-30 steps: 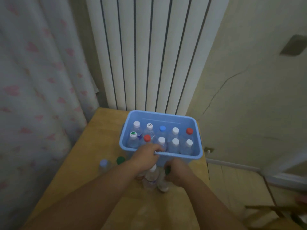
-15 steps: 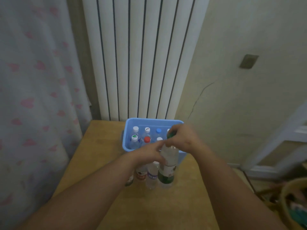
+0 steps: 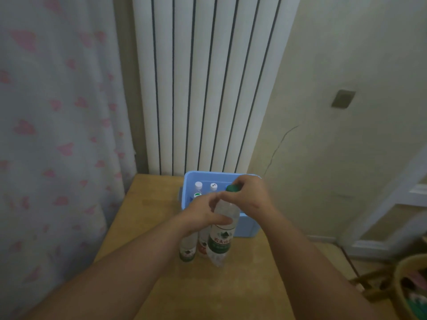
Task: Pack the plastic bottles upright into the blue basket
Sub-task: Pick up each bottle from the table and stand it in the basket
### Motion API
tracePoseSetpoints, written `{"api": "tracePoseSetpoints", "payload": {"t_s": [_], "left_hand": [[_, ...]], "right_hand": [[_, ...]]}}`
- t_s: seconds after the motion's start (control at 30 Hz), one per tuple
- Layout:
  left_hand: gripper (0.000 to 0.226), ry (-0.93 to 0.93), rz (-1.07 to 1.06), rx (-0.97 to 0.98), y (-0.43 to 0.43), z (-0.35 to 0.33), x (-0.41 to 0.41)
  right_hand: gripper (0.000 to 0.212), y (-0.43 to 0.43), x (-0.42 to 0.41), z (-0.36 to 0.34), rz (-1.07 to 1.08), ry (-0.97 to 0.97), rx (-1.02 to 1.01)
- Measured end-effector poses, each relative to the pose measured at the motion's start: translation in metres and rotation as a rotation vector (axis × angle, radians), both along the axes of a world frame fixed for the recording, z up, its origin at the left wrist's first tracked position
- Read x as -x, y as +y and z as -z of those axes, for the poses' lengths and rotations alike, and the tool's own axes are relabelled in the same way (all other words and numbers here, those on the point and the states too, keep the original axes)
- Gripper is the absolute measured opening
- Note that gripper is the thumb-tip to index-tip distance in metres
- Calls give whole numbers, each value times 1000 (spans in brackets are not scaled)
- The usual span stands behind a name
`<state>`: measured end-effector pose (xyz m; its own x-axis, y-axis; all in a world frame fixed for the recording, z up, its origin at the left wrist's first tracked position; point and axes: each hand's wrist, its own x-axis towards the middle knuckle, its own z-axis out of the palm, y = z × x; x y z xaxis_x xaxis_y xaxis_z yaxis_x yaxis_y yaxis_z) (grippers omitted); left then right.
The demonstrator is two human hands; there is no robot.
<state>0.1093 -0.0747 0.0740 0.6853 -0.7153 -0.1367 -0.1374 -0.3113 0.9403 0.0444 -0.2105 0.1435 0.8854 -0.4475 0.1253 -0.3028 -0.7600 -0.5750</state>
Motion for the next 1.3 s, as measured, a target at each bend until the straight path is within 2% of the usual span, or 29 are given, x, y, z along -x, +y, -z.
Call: {"api": "tracePoseSetpoints", "payload": {"t_s": [0.27,0.37,0.53,0.7,0.87,1.0,1.13,1.3], "left_hand": [[46,-16,-134,32,-3,-5,-10],[53,-46,-166,12,-10,-6,-15],[38,-87,-149,32,-26,-16,-29],[44,-153,-214,17,-53,-31,-53],[50,-217,-311,-26,-73,-38,-90],[40,-307,-337,-16,-88,-45,-115],[54,-354,-374,-33,-100,-41,-140],[58,-378,-396,-59,-106,-21,-177]], "right_hand": [[45,0,-8,-7,-144,-3,-158],[43,-6,-15,-4,-141,-67,-88],[36,-23,-30,-6,-143,-178,-75],[32,-48,-57,-12,-182,-249,-114],[40,-70,-94,-12,-205,-274,-163],[45,-86,-120,-11,-232,-283,-202],[45,-95,-145,-5,-250,-264,-228],[41,-94,-178,6,-246,-240,-226]]}}
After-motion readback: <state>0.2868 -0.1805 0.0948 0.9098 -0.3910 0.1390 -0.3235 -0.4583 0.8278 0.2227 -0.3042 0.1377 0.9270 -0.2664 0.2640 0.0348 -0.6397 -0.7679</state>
